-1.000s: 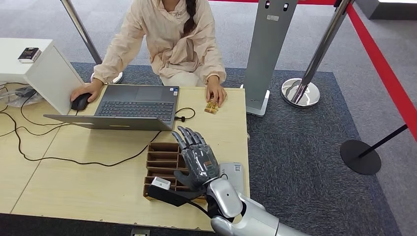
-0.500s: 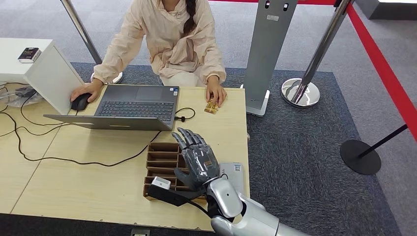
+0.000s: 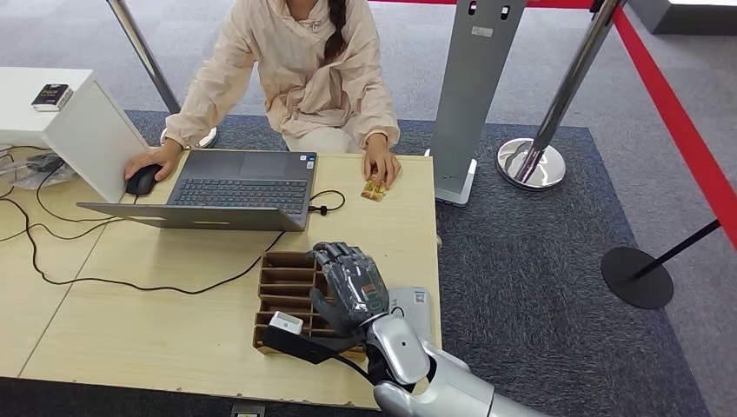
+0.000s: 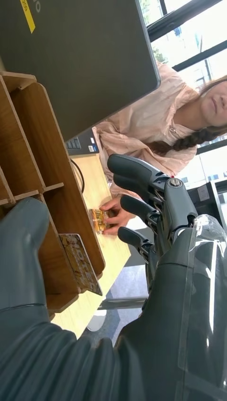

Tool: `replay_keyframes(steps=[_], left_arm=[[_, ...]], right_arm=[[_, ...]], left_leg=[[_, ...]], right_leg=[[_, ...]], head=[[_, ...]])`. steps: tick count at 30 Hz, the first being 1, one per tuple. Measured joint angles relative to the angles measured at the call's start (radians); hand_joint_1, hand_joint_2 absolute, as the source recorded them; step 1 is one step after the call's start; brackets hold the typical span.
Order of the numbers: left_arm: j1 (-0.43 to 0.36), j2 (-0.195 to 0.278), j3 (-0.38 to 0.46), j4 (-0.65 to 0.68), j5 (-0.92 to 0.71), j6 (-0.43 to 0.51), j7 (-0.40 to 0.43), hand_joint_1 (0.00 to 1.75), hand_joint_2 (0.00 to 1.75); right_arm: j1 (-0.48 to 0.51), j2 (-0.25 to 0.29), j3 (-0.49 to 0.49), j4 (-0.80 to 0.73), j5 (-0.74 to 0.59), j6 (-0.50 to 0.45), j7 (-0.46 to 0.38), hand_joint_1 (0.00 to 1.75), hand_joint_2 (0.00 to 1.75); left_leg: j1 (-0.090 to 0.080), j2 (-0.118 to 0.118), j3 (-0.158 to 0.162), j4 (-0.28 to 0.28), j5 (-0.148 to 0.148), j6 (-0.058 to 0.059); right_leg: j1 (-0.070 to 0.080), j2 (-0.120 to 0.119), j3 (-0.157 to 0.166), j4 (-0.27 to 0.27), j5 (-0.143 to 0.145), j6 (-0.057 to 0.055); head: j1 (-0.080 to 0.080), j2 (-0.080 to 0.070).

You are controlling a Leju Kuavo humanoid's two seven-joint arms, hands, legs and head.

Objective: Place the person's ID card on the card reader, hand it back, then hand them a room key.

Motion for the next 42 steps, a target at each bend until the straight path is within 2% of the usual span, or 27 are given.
replay_keyframes(steps=[16,42], left_arm=[[0.000,0.000,0.000,0.000,0.000,-0.001,0.000,0.00,1.75],[0.000,0.000,0.000,0.000,0.000,-0.002,0.000,0.00,1.75]], right_arm=[[0.000,-0.004,0.000,0.000,0.001,0.003,0.003,0.41,1.75],[0.000,-0.029,-0.011,0.000,0.013,0.021,0.034,0.49,1.75]], left_leg=[[0.000,0.000,0.000,0.000,0.000,0.000],[0.000,0.000,0.000,0.000,0.000,0.000]], right_leg=[[0.000,0.000,0.000,0.000,0.000,0.000],[0.000,0.000,0.000,0.000,0.000,0.000]], head=[[0.000,0.000],[0.000,0.000]])
